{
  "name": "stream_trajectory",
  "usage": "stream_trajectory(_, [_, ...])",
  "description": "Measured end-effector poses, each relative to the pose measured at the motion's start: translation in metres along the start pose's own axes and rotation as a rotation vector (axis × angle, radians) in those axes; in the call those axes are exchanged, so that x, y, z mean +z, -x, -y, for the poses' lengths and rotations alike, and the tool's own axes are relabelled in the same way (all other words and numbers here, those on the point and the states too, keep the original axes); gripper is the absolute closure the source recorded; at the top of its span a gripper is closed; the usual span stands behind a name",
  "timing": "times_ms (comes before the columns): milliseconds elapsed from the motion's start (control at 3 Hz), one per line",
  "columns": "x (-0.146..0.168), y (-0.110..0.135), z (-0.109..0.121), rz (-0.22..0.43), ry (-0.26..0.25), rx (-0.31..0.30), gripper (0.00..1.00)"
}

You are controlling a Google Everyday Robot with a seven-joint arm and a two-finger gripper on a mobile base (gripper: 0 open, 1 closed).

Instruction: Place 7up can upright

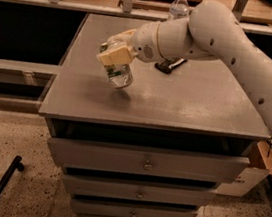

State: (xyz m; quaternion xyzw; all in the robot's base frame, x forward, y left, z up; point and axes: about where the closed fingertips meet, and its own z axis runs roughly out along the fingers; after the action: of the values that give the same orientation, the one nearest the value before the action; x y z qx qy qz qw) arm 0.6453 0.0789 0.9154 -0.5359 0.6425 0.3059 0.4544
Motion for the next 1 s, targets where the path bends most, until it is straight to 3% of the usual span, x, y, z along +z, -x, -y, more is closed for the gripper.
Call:
stream_trajectory(333, [0.0054, 0.0090, -0.0079, 0.208, 0.068, 0.039, 1.00])
stream_trajectory(1000, [0.0049, 0.0083, -0.0092, 0.220, 0.071, 0.027, 1.00])
